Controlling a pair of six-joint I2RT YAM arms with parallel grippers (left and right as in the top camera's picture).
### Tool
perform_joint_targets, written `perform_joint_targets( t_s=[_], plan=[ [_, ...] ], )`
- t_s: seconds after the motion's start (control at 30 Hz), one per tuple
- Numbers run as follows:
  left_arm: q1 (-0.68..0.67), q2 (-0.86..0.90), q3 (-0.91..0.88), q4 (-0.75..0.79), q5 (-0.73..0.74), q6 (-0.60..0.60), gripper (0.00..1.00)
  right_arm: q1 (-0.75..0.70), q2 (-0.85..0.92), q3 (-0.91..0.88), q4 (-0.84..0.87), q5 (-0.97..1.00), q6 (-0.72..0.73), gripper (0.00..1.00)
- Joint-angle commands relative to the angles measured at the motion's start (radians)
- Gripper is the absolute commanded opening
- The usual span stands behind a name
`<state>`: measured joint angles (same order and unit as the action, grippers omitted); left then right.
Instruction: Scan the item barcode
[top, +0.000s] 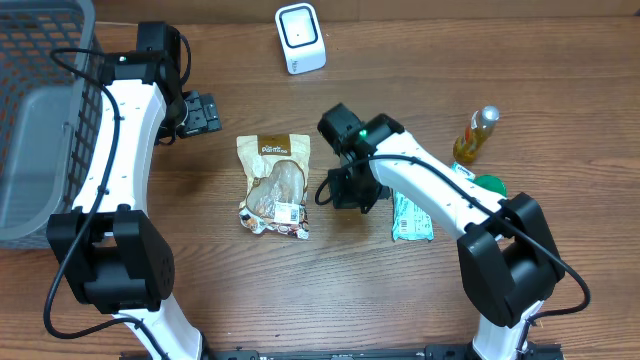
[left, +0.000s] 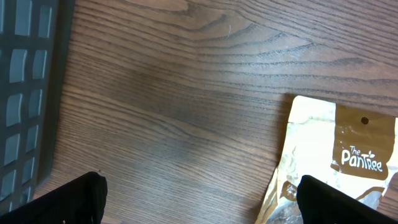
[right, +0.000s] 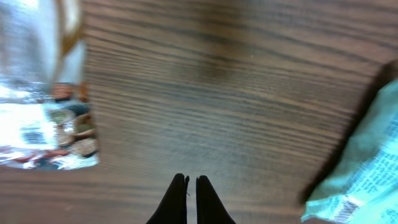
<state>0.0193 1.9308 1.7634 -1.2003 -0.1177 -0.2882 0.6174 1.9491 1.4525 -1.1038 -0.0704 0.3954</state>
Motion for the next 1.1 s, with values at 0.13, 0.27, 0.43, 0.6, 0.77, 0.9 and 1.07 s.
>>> perform_joint_targets(
  t_s=[0.13, 0.27, 0.43, 0.6, 0.77, 0.9, 1.07],
  plan=[
    [-0.007, -0.015, 0.016, 0.001, -0.013, 0.004, 0.99, -0.022, -0.008, -0.113, 0.075, 0.01, 0.001, 0.04],
    [-0.007, -0.015, 0.016, 0.001, -0.013, 0.004, 1.0, -0.056, -0.008, -0.158, 0.075, 0.025, 0.002, 0.13],
    [-0.007, -0.015, 0.016, 0.001, -0.013, 0.004, 1.0, -0.121, -0.008, -0.218, 0.083, 0.025, 0.001, 0.17],
    [-0.007, -0.015, 0.016, 0.001, -0.013, 0.004, 0.99, -0.188, -0.008, -0.25, 0.081, 0.026, 0.001, 0.19],
    [-0.007, -0.015, 0.016, 0.001, -0.013, 0.004, 1.0, -0.237, -0.008, -0.255, 0.065, 0.083, 0.001, 0.22],
    [-0.007, -0.015, 0.016, 0.001, -0.013, 0.004, 0.99, -0.255, -0.008, -0.255, 0.064, 0.089, 0.002, 0.26],
    [-0.007, -0.015, 0.016, 0.001, -0.013, 0.004, 0.99, -0.245, -0.008, -0.255, 0.076, -0.009, -0.003, 0.34]
  ],
)
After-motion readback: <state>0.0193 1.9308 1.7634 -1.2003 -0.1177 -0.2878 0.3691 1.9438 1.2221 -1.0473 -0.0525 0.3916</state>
